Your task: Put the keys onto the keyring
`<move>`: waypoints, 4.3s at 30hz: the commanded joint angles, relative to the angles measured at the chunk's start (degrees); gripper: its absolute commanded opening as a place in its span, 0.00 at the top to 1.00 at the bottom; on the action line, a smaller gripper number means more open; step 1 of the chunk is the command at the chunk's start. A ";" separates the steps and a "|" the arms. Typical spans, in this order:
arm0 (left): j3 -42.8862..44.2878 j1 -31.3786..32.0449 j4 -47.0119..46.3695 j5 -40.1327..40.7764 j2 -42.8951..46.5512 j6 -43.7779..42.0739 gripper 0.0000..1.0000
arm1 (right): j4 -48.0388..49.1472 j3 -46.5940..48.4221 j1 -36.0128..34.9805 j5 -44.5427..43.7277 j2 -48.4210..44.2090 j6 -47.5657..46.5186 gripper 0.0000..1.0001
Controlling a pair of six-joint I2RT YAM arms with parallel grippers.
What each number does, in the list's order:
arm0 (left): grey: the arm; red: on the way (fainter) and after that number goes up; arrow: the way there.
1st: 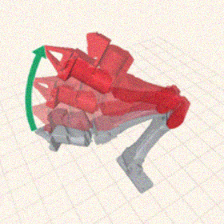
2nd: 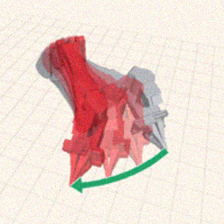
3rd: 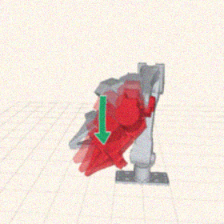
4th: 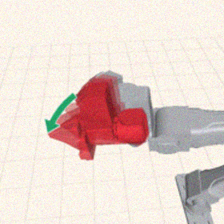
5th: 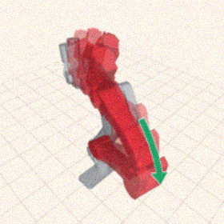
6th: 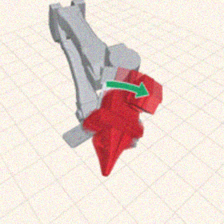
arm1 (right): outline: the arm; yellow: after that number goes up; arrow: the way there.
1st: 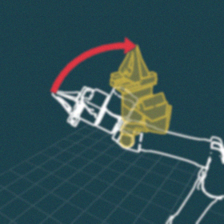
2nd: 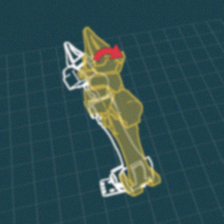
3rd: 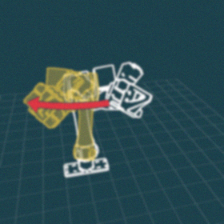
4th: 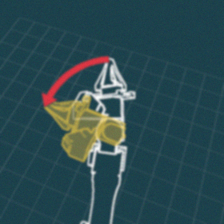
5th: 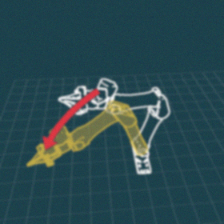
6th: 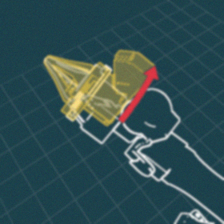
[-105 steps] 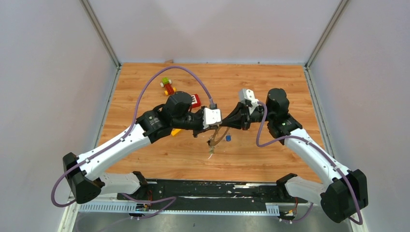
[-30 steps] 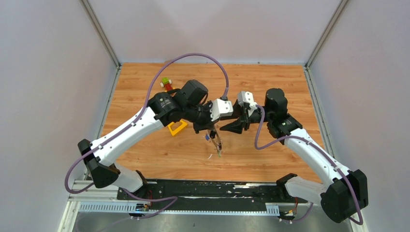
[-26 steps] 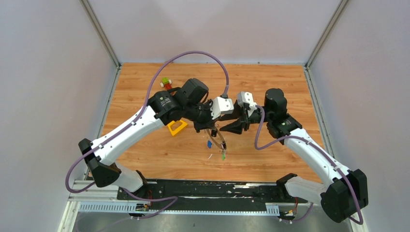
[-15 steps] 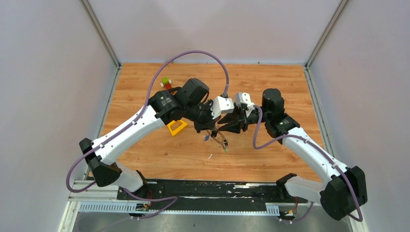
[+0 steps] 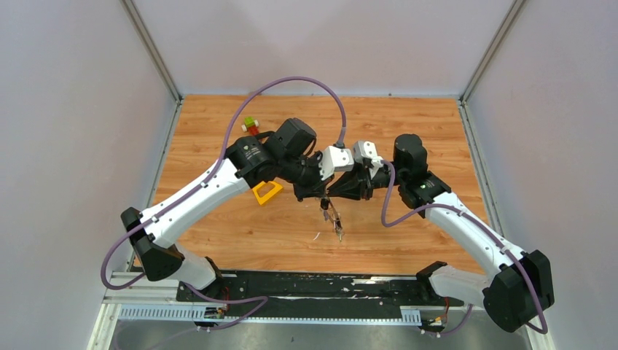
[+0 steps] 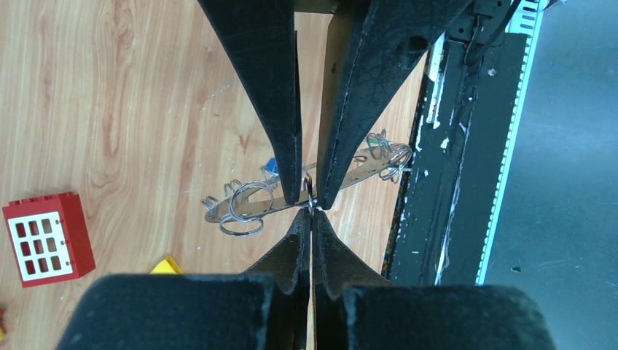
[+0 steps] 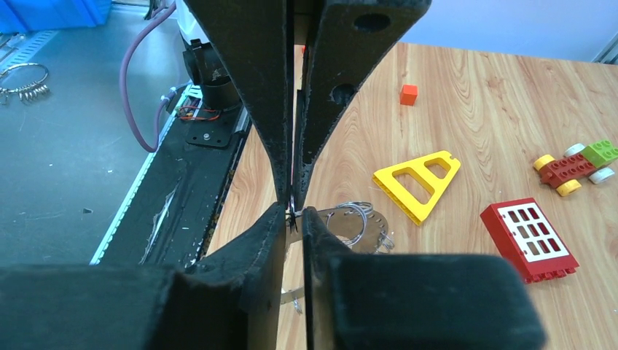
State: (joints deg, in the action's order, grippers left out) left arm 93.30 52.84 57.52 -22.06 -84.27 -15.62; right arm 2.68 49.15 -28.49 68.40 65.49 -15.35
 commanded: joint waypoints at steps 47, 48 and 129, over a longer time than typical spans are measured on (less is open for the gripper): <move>-32.22 -3.63 -39.52 -16.73 16.96 -11.74 0.46 | 8.09 1.23 1.26 6.26 -2.93 7.07 1.00; -32.36 -3.58 -39.57 -16.89 16.89 -11.53 0.48 | 7.84 1.25 1.25 6.22 -2.87 6.86 1.00; -4.54 -0.16 -6.57 2.86 8.46 -28.20 1.00 | -2.41 3.39 1.92 -2.66 -0.93 -1.09 0.83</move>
State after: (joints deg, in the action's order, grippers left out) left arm 83.35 52.16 47.81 -20.99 -75.07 -40.51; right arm 0.80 50.28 -26.81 67.29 65.39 -14.92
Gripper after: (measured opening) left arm 0.030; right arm 0.132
